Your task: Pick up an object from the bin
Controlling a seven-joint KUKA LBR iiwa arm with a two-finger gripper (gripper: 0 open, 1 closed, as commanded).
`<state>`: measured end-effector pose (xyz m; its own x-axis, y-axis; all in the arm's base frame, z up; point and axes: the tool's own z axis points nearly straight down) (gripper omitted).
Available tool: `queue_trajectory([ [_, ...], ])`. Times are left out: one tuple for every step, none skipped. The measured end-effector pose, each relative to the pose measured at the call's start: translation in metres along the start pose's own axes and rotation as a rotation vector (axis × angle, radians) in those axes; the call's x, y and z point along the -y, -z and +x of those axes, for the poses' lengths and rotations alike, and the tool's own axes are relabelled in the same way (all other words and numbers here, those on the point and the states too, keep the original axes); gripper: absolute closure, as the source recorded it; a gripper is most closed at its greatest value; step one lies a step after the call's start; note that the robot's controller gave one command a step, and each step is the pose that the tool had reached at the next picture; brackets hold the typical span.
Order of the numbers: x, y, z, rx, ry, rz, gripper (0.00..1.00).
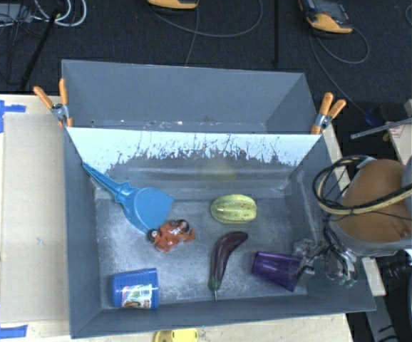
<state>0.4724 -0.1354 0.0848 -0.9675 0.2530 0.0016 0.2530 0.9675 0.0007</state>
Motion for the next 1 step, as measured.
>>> queue_trajectory([
  [-0.0001,0.0121,0.0006,-0.002,0.003,0.000,1.00],
])
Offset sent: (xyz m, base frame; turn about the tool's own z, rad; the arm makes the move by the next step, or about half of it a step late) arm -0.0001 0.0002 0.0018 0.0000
